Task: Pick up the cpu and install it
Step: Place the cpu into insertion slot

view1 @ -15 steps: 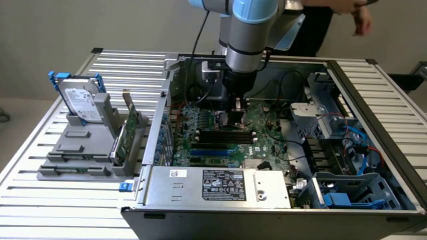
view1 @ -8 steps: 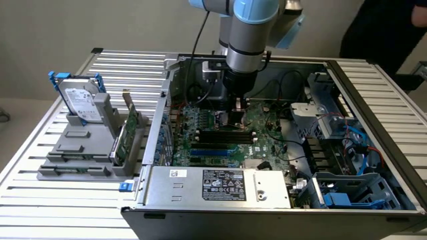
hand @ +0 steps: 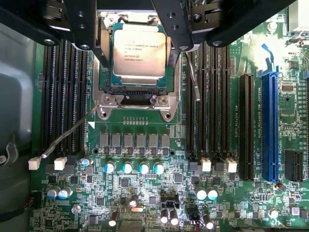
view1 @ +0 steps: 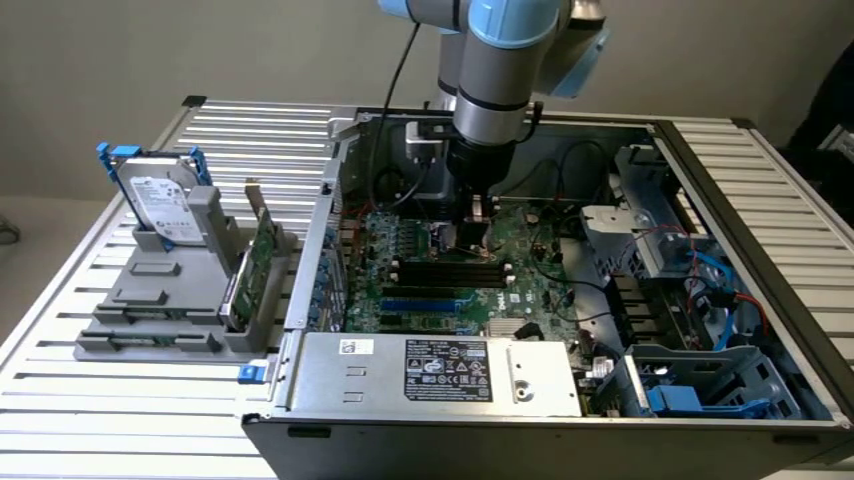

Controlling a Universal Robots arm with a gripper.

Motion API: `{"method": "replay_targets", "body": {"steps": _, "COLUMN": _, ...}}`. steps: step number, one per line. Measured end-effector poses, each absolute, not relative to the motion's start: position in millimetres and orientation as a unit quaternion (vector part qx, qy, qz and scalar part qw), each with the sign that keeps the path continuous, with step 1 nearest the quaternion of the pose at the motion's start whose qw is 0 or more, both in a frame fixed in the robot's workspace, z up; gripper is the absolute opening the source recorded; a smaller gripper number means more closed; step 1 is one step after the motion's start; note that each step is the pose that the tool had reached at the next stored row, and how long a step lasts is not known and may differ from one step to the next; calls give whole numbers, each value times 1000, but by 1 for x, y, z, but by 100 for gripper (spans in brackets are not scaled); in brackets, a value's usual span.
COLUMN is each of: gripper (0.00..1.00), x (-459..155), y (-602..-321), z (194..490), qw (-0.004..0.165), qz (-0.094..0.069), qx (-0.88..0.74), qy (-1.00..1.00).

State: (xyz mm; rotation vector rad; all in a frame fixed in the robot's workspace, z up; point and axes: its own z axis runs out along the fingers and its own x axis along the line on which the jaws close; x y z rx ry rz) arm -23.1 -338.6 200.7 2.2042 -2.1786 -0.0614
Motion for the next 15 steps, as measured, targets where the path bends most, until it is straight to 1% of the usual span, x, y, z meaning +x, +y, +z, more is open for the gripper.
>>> {"method": "replay_targets", "body": {"steps": 15, "gripper": 55, "x": -23, "y": -338, "z": 199, "qw": 29, "qz": -28, "qx": 709, "qy": -704}}
